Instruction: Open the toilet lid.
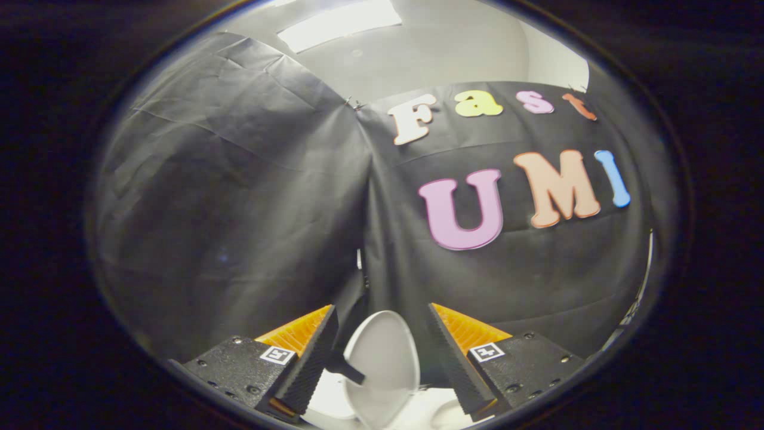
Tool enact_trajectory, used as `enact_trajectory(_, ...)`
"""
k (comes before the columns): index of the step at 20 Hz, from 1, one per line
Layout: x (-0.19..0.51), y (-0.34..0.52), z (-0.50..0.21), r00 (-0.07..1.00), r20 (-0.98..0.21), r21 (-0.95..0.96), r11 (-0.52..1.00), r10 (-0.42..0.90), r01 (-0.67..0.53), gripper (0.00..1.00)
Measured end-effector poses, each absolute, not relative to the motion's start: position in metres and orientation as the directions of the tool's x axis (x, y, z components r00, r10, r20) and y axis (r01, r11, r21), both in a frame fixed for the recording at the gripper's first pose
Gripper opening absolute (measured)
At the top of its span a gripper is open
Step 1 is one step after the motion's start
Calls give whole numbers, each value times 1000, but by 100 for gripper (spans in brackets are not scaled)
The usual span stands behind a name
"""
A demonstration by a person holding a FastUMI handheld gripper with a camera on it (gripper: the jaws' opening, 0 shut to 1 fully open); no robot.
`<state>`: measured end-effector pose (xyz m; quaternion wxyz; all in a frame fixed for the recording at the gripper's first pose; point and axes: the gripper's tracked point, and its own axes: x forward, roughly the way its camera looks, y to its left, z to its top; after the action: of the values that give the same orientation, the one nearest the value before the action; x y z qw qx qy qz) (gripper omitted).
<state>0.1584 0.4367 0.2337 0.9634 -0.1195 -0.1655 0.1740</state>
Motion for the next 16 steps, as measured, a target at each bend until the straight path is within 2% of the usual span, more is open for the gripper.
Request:
enact_trajectory(3, 160, 387, 248, 910, 292, -285, 935, 295, -211, 91)
enact_trajectory(8, 149, 323, 267, 893, 354, -242, 949, 279, -201, 90)
enact_trajectory(16, 129, 167, 275, 906, 410, -172, 984, 104, -35, 70)
